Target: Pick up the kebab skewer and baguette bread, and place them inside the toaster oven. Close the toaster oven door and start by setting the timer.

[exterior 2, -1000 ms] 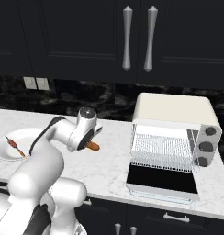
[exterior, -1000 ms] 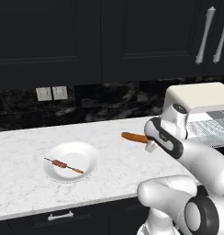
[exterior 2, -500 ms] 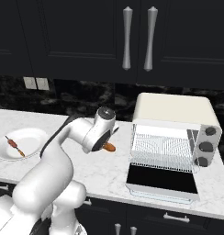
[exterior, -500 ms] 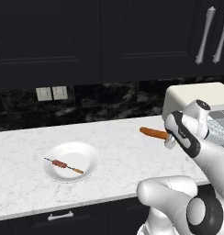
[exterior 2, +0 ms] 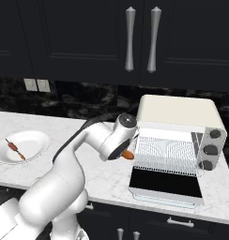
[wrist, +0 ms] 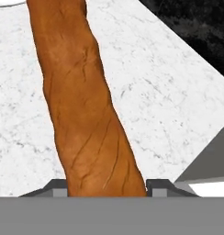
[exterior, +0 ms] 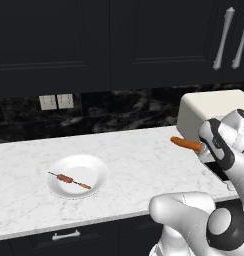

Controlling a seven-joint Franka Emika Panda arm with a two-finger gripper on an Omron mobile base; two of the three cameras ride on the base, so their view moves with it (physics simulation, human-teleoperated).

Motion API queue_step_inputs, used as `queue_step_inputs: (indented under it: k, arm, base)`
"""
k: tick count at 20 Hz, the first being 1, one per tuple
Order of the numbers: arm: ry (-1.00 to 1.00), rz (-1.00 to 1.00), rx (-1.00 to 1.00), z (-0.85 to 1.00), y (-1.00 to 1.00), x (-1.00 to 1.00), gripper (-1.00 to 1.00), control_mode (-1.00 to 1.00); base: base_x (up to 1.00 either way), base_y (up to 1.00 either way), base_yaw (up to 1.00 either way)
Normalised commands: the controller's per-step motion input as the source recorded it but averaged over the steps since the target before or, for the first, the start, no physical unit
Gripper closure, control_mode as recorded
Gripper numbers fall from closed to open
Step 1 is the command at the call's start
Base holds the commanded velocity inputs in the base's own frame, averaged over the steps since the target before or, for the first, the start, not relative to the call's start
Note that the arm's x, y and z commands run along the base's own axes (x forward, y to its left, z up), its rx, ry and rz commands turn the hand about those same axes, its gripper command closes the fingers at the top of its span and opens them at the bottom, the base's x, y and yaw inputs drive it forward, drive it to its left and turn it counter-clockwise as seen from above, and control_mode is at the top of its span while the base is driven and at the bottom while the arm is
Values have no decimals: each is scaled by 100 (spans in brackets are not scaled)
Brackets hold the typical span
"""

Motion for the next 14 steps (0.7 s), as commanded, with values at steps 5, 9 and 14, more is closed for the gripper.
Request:
queue_step_inputs:
  k: [5,9,14]
  arm:
    - [0,-9,0,12,-51,-5,100,-100]
    - [-2,-2,-1,0,-67,0,100,-100]
    - [-4,0,-6,0,-59,0,100,-100]
  base:
    - [0,0,0]
    - [0,0,0]
    - [0,0,0]
